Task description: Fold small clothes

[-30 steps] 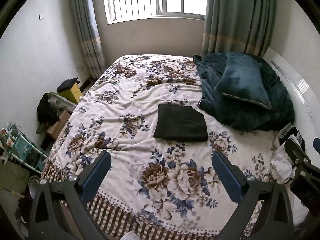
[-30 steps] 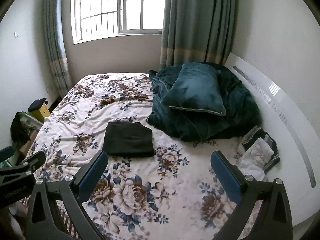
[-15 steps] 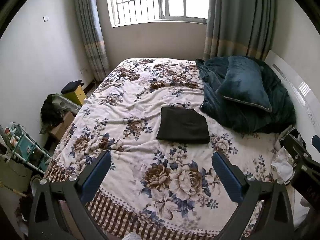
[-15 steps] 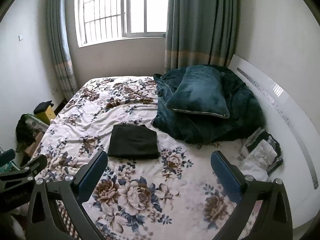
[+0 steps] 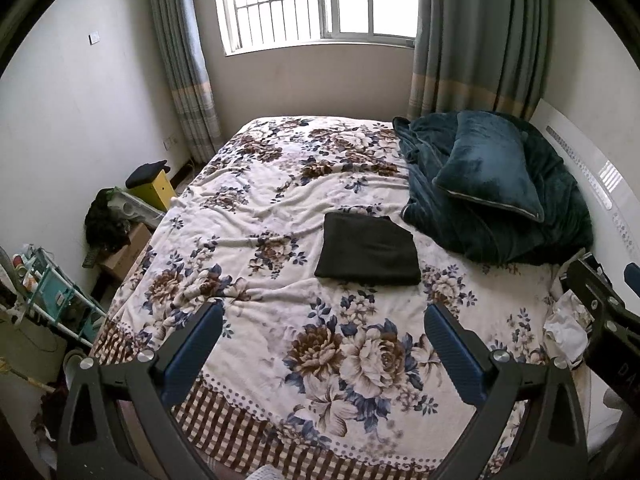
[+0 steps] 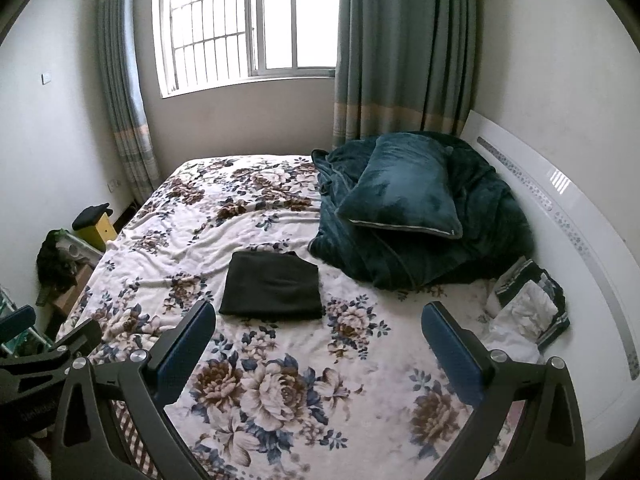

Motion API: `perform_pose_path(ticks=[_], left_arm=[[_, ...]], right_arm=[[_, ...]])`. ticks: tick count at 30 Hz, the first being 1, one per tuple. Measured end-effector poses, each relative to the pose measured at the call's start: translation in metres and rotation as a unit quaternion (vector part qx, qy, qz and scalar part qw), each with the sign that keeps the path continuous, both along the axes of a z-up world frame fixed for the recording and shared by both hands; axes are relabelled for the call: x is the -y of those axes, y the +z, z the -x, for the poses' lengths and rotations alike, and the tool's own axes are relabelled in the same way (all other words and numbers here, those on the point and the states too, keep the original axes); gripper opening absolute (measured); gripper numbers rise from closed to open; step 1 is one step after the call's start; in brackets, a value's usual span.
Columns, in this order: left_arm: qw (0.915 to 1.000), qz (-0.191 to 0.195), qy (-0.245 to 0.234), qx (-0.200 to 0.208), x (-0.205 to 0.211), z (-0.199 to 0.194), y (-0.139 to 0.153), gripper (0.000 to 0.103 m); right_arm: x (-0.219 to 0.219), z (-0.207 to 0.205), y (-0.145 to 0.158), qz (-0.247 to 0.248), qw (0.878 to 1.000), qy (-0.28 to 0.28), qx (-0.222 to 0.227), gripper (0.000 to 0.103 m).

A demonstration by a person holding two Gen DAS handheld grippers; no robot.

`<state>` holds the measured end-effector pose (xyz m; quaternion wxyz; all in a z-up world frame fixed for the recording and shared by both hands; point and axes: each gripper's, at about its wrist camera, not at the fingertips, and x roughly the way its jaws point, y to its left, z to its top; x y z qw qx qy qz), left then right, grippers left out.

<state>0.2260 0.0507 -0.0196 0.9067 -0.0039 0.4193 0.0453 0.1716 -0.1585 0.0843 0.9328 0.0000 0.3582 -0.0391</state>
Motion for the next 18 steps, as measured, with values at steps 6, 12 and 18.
perform_pose_path(ticks=[6,12,18], left_arm=[[1.0,-0.001,0.0,0.001,0.0007,0.0015,0.0005,0.103],[1.0,-0.002,0.002,0.004,0.0008,0.0025,0.0026,0.103],[1.0,-0.003,0.002,0.006,0.0006,0.0022,0.0046,0.103]], right_arm=[[-0.0025,-0.0002,0.0008,-0.002,1.0,0.0,-0.002,0.103],[-0.0064,0.0042,0.0004,-0.003,1.0,0.0,-0.001,0.103],[-0.0064,0.0037,-0.0001,-0.002,1.0,0.001,-0.002,0.103]])
